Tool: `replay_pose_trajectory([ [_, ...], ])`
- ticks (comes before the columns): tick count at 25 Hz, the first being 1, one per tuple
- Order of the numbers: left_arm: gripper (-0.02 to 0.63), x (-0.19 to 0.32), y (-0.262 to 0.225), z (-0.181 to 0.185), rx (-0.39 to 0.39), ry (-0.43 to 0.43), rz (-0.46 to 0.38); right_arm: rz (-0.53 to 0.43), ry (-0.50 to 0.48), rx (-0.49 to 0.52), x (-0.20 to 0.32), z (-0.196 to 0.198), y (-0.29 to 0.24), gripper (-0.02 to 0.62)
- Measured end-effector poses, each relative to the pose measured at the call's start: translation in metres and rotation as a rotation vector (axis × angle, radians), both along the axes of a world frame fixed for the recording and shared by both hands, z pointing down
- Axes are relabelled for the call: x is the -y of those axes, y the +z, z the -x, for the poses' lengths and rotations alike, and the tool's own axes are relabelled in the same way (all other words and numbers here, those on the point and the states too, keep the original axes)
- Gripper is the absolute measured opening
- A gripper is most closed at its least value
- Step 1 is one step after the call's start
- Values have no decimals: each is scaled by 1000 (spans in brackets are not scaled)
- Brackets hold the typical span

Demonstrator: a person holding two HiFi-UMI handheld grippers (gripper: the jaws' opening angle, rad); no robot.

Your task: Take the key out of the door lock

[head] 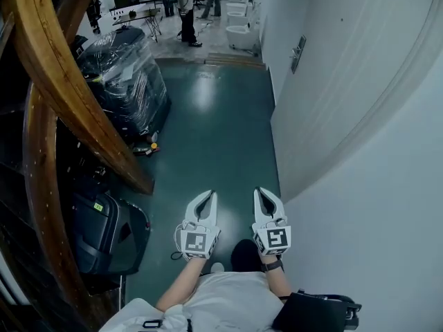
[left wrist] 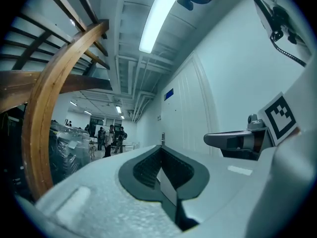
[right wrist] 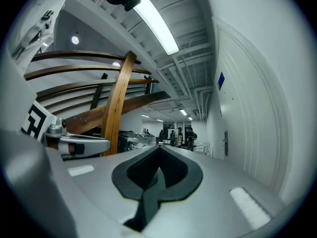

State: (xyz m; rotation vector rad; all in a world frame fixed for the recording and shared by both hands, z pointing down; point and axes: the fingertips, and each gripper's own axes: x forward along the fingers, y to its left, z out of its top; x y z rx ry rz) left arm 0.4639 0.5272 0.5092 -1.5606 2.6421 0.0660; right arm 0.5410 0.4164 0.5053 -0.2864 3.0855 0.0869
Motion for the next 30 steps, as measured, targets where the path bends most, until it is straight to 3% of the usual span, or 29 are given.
replay_pose_trajectory([
  [6,0,76,17,67,-26,8,18,40,-74,-47,56,71,33,6],
  [9,0,124,8,106,-35,16,7,30,-84,-37,105,120,17,6],
  [12,0,173,-14,144,9,10,-6,-20,-101,-21,148,162,-10,6],
  [16,0,224,-21,181,38,-3,23,-25,-253,-82,169,213,-1,6],
  [19,0,244,-15,208,25,-20,39,18,-309,-71,178,245,2,6],
  [25,0,267,2,288,4,-65,40,86,-246,-61,232,310,16,6],
  [30,0,311,22,371,-5,12,66,54,-209,-60,266,397,21,6],
])
